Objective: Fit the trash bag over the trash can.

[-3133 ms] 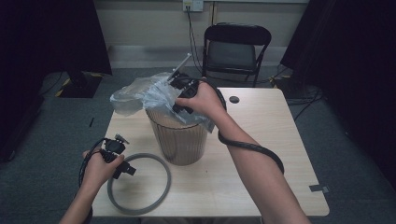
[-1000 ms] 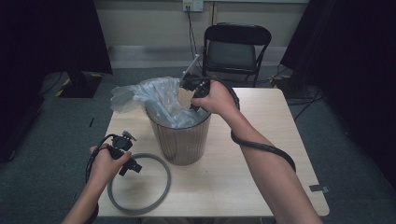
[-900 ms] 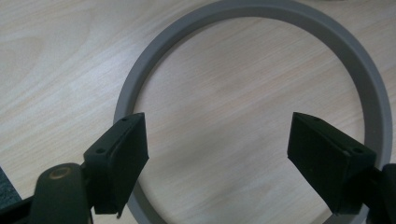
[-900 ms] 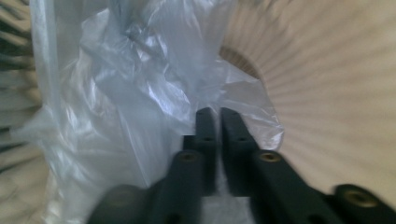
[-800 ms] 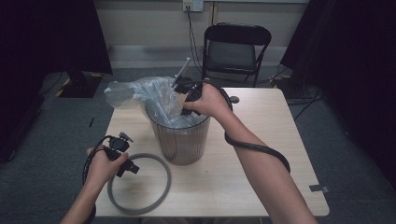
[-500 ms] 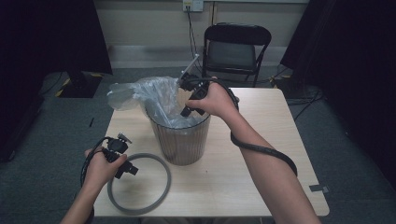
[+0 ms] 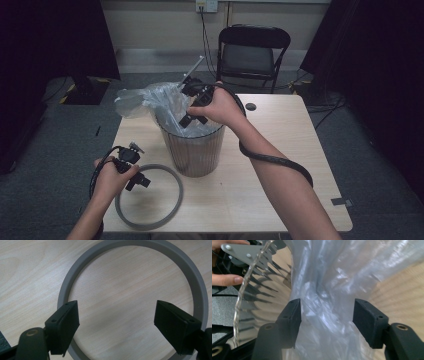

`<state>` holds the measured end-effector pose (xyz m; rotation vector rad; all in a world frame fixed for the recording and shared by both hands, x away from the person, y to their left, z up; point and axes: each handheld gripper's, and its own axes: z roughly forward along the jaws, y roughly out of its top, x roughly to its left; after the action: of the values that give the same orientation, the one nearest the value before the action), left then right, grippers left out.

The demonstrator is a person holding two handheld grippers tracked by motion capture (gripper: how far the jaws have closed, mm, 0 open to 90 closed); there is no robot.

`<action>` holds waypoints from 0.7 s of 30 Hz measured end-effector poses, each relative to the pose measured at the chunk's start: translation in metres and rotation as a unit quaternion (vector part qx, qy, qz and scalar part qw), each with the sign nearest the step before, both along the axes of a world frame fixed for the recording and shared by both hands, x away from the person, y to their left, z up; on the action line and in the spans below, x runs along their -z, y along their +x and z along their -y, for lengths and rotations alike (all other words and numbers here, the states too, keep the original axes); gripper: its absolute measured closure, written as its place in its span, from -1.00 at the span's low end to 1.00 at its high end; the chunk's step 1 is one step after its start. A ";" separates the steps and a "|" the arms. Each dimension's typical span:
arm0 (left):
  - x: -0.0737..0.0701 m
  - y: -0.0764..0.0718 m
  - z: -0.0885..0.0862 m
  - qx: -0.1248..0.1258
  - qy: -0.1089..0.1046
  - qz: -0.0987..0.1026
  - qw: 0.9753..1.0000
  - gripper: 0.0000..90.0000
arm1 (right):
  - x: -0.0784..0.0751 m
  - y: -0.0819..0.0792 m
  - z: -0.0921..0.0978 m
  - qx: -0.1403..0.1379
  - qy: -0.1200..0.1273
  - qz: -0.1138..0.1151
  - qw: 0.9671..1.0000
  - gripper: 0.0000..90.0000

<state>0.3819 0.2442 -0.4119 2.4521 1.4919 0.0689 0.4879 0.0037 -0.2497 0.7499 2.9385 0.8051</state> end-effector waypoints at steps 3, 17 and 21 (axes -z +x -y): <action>-0.001 0.000 0.000 0.000 -0.001 -0.001 1.000 -0.56 | 0.001 0.001 -0.005 -0.003 0.008 -0.001 1.000 0.08; -0.012 0.000 -0.006 -0.003 -0.012 0.014 1.000 -0.56 | 0.008 0.000 -0.005 -0.016 -0.031 -0.020 0.999 1.00; -0.022 0.001 -0.005 -0.006 -0.010 0.023 1.000 -0.56 | 0.008 -0.001 0.008 -0.005 -0.044 -0.025 0.999 1.00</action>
<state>0.3827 0.2492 -0.3899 2.4089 1.4802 0.1109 0.4867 -0.0046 -0.2580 0.7593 3.0015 0.6609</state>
